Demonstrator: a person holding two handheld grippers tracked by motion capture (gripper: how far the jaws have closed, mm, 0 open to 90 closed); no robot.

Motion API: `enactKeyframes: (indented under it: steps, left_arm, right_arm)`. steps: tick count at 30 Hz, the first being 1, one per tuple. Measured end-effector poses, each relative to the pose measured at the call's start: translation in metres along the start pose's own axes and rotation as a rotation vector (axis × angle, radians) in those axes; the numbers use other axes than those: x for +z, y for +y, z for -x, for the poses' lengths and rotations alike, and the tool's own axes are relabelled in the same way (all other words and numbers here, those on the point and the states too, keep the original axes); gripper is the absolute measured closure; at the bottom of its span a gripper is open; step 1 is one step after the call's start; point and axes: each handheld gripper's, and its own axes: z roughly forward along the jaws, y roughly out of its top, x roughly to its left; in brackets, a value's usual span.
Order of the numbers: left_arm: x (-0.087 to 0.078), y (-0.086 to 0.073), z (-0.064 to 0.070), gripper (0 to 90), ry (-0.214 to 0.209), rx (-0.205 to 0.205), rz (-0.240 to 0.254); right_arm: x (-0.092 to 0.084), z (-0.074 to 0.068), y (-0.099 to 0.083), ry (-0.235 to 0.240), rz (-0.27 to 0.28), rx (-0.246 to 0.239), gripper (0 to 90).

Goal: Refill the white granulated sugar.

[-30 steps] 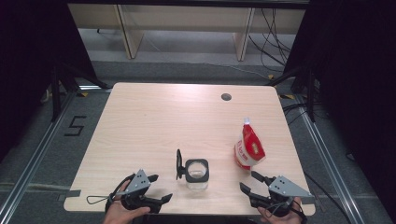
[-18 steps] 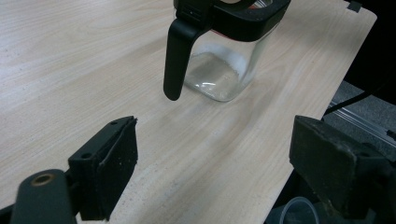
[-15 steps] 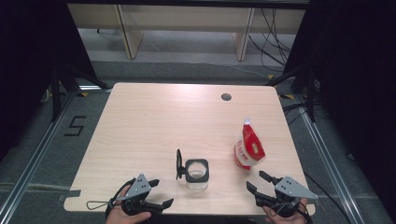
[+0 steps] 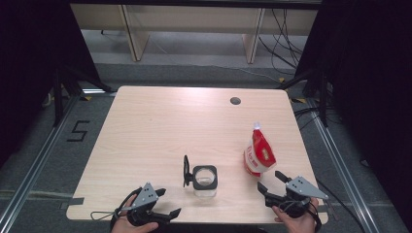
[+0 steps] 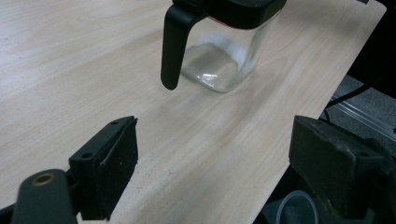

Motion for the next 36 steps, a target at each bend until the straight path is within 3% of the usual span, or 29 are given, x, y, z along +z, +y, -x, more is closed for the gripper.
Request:
enactKeyframes:
  steps: [2, 4, 5, 6, 7, 8, 11, 12, 16, 20, 23, 24, 25, 28, 33, 34, 35, 36]
  left_arm:
    - [0.001, -0.001, 0.001, 15.5, 0.001, -0.023, -0.002]
    - [0.0, -0.001, -0.001, 15.6, 0.006, -0.004, -0.009]
    - [0.001, -0.001, 0.0, 15.6, 0.001, -0.024, 0.006]
    - [0.0, -0.001, 0.0, 15.7, 0.006, -0.023, -0.011]
    - [0.0, -0.001, -0.001, 15.9, 0.007, -0.012, -0.012]
    - [0.0, -0.001, -0.001, 16.2, 0.008, -0.012, -0.004]
    - [0.0, -0.001, -0.001, 16.2, 0.008, -0.012, -0.004]
    - [0.0, -0.001, -0.001, 16.3, 0.008, -0.012, -0.01]
    - [0.001, -0.002, 0.0, 16.8, 0.007, -0.02, 0.004]
    - [0.0, -0.001, 0.0, 17.0, 0.01, -0.015, -0.01]
    - [-0.002, -0.001, 0.0, 17.3, 0.012, 0.003, -0.017]
    - [0.0, -0.001, 0.002, 17.4, -0.002, -0.008, 0.01]
    - [-0.001, 0.0, 0.001, 17.7, 0.0, 0.017, -0.003]
    - [-0.001, -0.001, 0.003, 18.0, 0.001, 0.01, -0.011]
    - [-0.001, -0.001, 0.002, 18.3, -0.001, 0.016, -0.006]
    - [-0.001, -0.001, 0.002, 18.2, 0.0, 0.016, -0.008]
    - [-0.001, -0.001, 0.002, 18.3, -0.001, 0.015, -0.004]
    - [0.0, -0.001, 0.002, 18.4, -0.001, 0.017, -0.004]
  right_arm:
    - [0.006, 0.003, 0.001, 0.007, 0.013, -0.008, 21.6]
    - [0.01, 0.005, 0.004, -0.002, 0.016, -0.017, 21.6]
    - [0.013, 0.005, 0.005, -0.009, 0.018, -0.023, 21.8]
    - [0.014, 0.005, 0.006, -0.003, 0.016, -0.015, 22.2]
    - [0.017, 0.007, 0.007, -0.015, 0.026, -0.059, 22.6]
    - [0.021, 0.006, 0.008, -0.021, 0.022, -0.03, 23.2]
    - [0.027, 0.007, 0.01, -0.031, 0.016, -0.027, 25.1]
    - [0.03, 0.009, 0.011, -0.021, 0.017, -0.055, 26.5]
    - [0.038, 0.013, 0.012, -0.025, 0.02, -0.047, 27.2]
    - [0.045, 0.015, 0.014, -0.013, 0.027, -0.066, 34.6]
    - [0.044, 0.017, 0.015, -0.023, 0.018, -0.049, 36.6]
    - [0.043, 0.016, 0.015, -0.022, 0.015, -0.042, 36.8]
    - [0.044, 0.019, 0.016, -0.012, 0.021, -0.072, 37.1]
    - [0.043, 0.022, 0.019, -0.004, 0.003, -0.121, 38.1]
    - [0.044, 0.028, 0.022, 0.031, 0.002, -0.158, 38.4]
    - [0.043, 0.03, 0.024, 0.049, -0.025, -0.162, 38.6]
    - [0.045, 0.034, 0.026, 0.063, -0.003, -0.198, 38.9]
    - [0.043, 0.036, 0.028, 0.077, -0.044, -0.18, 39.1]
